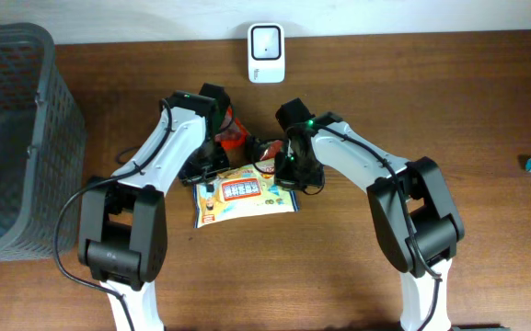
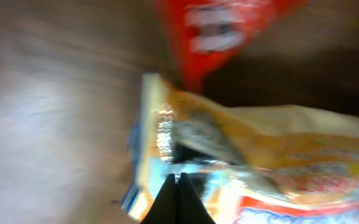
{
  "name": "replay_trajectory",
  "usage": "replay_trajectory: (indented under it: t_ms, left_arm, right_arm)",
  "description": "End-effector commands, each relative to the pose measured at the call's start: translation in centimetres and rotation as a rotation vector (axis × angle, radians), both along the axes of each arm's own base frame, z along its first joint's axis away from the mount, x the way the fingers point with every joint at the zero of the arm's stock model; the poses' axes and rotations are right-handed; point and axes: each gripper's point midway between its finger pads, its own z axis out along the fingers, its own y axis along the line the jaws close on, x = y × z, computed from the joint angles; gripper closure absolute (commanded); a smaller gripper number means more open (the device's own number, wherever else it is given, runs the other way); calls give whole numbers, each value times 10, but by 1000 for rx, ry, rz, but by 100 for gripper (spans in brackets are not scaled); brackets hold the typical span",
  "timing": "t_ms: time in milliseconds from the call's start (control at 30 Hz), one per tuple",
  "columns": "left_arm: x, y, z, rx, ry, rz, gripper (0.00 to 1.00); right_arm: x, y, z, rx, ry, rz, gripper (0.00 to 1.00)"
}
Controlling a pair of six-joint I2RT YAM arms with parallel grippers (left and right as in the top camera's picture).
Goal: Scan the item barcode
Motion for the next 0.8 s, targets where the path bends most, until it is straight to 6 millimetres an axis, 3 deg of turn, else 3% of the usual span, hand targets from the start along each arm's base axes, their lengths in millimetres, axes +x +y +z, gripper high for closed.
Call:
replay_trajectory:
  t_ms: [0, 200, 333, 500, 767]
  left_arm:
    - [-7, -35, 7, -221, 28, -124, 100]
    - [-11, -36, 2, -211, 35, -130, 100]
    - [-17, -13, -15, -75, 40, -33, 100]
    - [-12, -9, -30, -63, 2, -22, 100]
    - [-13, -1, -31, -23, 2, -18, 100]
  right_arm:
    - [4, -13, 10, -64, -23, -37, 96]
    - [4, -5, 55, 13, -88, -29, 96]
    - [2, 38, 76, 219, -146, 136, 96]
    - [0, 61, 57, 219, -153, 155, 96]
    - [-10, 50, -4, 82, -50, 96, 96]
